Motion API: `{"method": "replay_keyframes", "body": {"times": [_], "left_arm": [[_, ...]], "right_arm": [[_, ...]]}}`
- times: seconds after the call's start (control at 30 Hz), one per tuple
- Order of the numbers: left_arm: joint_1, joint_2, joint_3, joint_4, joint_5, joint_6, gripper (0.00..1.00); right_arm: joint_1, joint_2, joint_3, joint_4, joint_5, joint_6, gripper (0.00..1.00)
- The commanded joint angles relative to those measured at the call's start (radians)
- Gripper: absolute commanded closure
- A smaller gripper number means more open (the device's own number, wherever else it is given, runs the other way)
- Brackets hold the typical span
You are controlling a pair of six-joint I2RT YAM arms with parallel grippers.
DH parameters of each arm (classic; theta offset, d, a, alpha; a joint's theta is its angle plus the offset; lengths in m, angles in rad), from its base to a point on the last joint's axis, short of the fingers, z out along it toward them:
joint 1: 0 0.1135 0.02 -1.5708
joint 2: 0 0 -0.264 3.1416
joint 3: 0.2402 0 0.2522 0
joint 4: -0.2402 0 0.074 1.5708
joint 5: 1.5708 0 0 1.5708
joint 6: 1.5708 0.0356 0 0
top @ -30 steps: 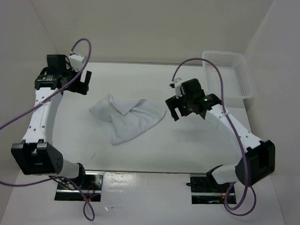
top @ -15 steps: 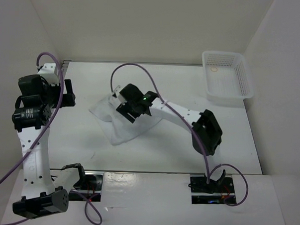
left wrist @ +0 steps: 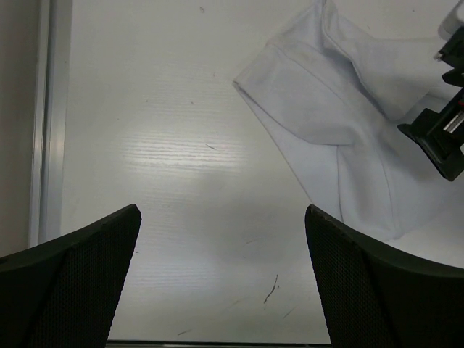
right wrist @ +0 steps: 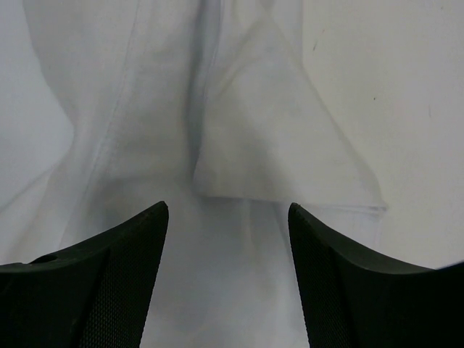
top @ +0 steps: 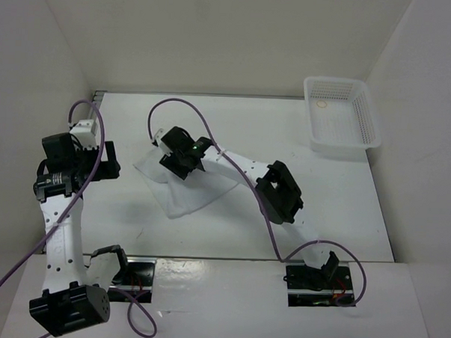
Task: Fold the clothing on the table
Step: Flatten the skirt out
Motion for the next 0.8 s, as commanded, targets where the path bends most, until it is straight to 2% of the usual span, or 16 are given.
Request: {"method": "replay_keyframes", "body": {"times": [0.0, 0.1, 0.27, 0.4, 0.53, 0.6, 0.63, 0.73, 0.77], "left_arm": [[0.01, -0.018, -0.005, 0.076, 0.045, 0.021, 0.0], [0.01, -0.018, -0.006, 0.076, 0.045, 0.021, 0.0], [0.01, -0.028, -0.016, 0.085, 0.034, 0.021, 0.0], [0.01, -0.028, -0.016, 0.085, 0.034, 0.021, 0.0], [0.01, -0.009, -0.016, 0.085, 0.034, 0.021, 0.0], [0.01, -0.009, -0.016, 0.085, 0.034, 0.021, 0.0], [0.01, -0.009, -0.016, 0.085, 0.034, 0.021, 0.0], [0.01, -0.018, -0.016, 0.085, 0.034, 0.021, 0.0], [0.01, -0.027, -0.016, 0.085, 0.034, 0.021, 0.0]], "right_arm": [[-0.012, 0.076, 0.141, -0.002, 0.009, -0.013, 0.3], [-0.012, 0.153, 0.26, -0.066, -0.014, -0.013, 0.31], [-0.022, 0.245, 0.367, -0.112, -0.04, -0.013, 0.35], [-0.043, 0.322, 0.506, -0.222, -0.084, 0.009, 0.44], [-0.054, 0.415, 0.655, -0.329, -0.113, 0.018, 0.56], [-0.063, 0.473, 0.822, -0.438, -0.126, 0.018, 0.61], [-0.063, 0.575, 1.035, -0.497, -0.139, 0.027, 0.67], [-0.063, 0.578, 1.026, -0.522, -0.116, 0.016, 0.85], [-0.063, 0.567, 1.026, -0.539, -0.145, 0.016, 0.95]]}}
